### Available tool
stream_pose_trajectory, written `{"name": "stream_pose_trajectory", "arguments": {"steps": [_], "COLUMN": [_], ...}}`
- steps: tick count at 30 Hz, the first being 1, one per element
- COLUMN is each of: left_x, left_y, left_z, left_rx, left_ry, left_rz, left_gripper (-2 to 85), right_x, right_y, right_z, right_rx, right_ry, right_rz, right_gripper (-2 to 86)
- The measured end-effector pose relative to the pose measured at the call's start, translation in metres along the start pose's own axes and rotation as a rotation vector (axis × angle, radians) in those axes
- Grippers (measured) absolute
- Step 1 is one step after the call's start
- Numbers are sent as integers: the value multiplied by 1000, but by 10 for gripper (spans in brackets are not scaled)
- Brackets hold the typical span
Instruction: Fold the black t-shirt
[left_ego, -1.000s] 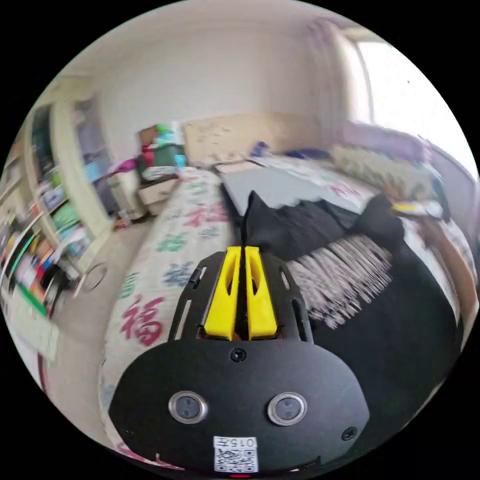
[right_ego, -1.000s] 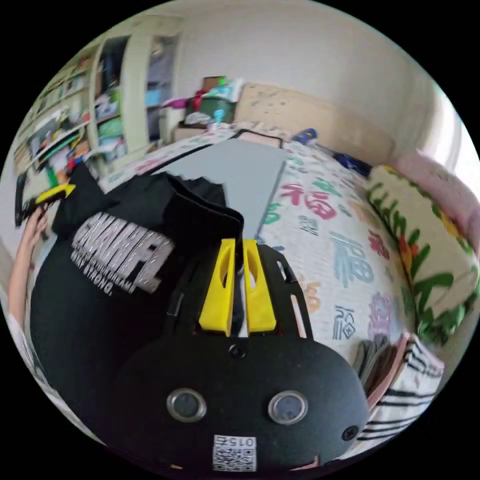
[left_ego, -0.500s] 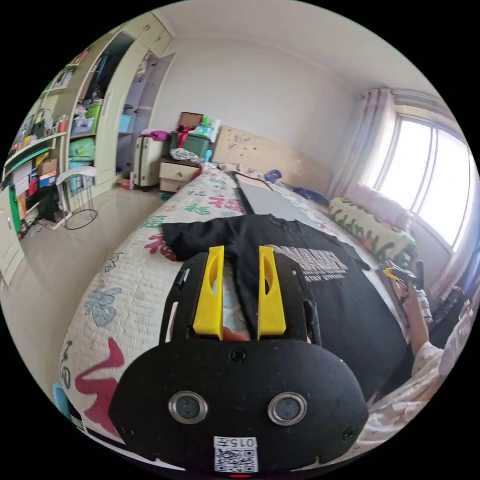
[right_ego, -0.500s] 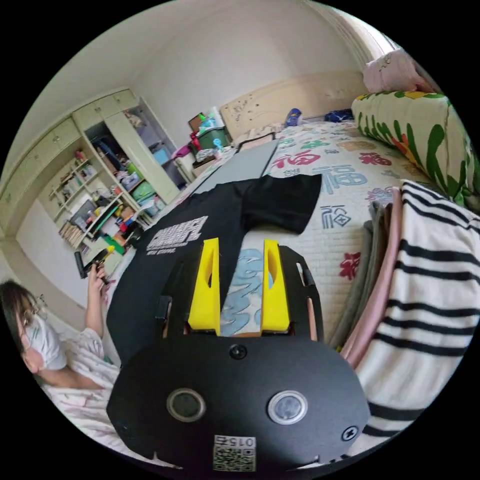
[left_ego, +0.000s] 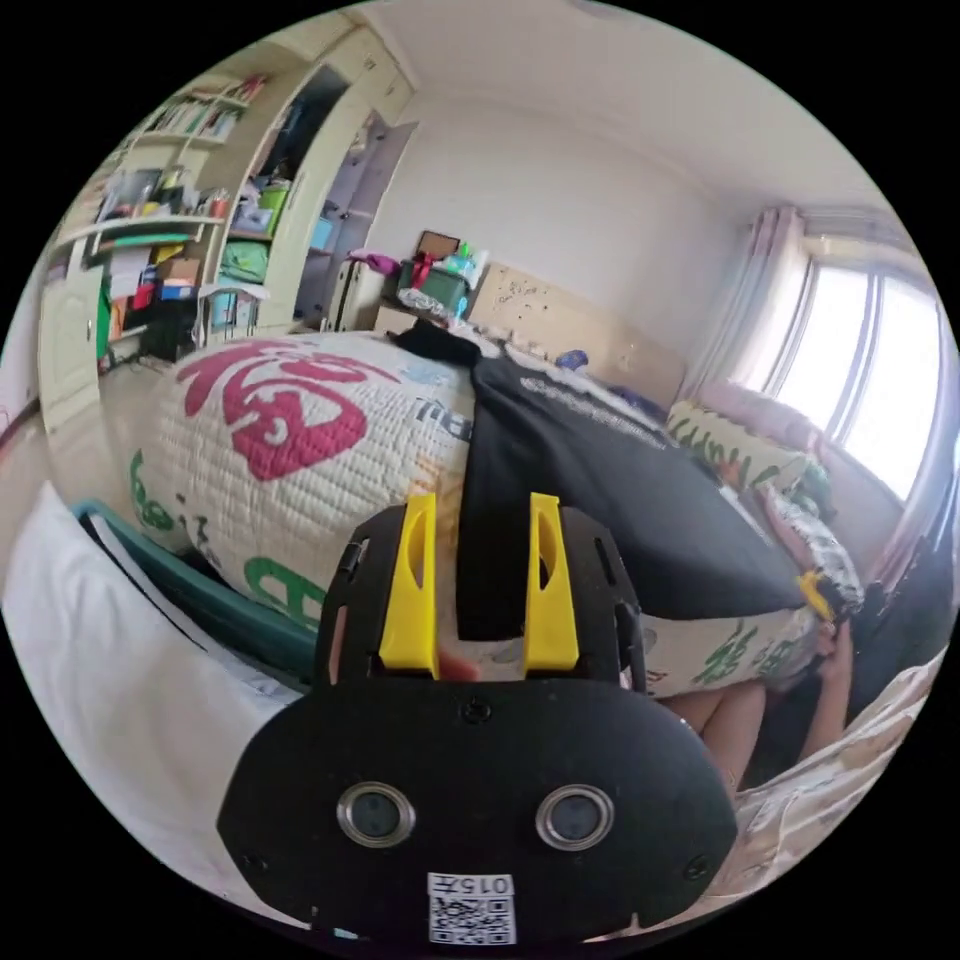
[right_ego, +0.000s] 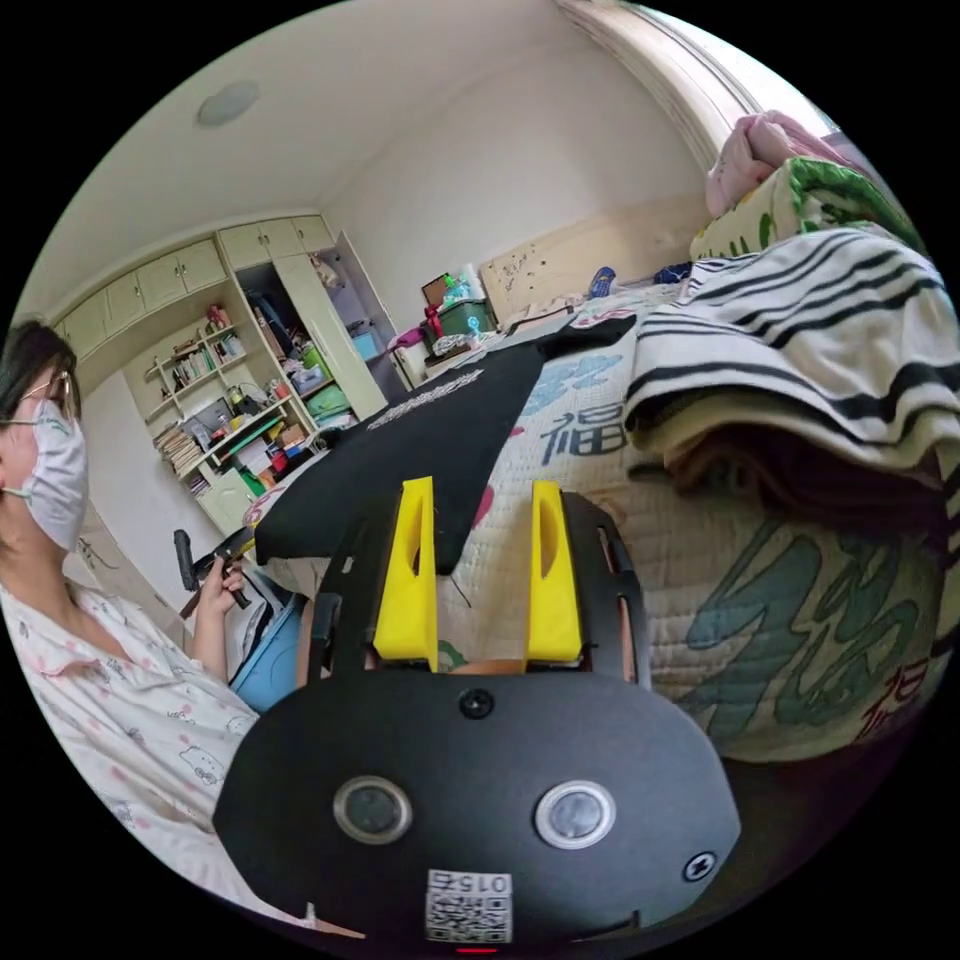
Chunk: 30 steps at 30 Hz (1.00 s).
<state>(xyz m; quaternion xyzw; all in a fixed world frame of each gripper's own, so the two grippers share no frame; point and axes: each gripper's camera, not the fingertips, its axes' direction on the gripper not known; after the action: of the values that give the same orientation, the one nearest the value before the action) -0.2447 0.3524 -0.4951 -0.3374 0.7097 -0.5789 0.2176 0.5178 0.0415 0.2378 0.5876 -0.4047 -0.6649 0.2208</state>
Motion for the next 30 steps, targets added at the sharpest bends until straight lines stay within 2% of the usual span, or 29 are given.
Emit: {"name": "stream_pose_trajectory", "arguments": {"steps": [2,6,9,14,16,19,25,30], "left_x": [-32,-56,-74,-112,-123,-128,-123,-125], "left_y": [-5,-11,-10,-7,-3,9,44,57], "left_z": [10,29,38,45,58,105,165,200], "left_rx": [-46,-80,-62,24,28,-61,-10,-45], "left_ry": [115,98,117,106,93,-5,-163,-225], "left_rz": [-36,-22,-15,7,7,79,164,237], "left_gripper": [118,78,17,3,2,2,5,4], "right_x": [16,34,45,85,96,103,104,140], "right_y": [13,19,32,59,69,84,126,161], "right_z": [-5,15,19,24,36,70,137,175], "right_rx": [48,-13,0,21,12,-35,-78,-55], "right_ry": [-20,-151,-23,-2,43,168,421,473], "right_rz": [18,9,-5,-21,-20,-82,-287,-315], "right_gripper": [123,104,54,7,3,0,-1,0]}}
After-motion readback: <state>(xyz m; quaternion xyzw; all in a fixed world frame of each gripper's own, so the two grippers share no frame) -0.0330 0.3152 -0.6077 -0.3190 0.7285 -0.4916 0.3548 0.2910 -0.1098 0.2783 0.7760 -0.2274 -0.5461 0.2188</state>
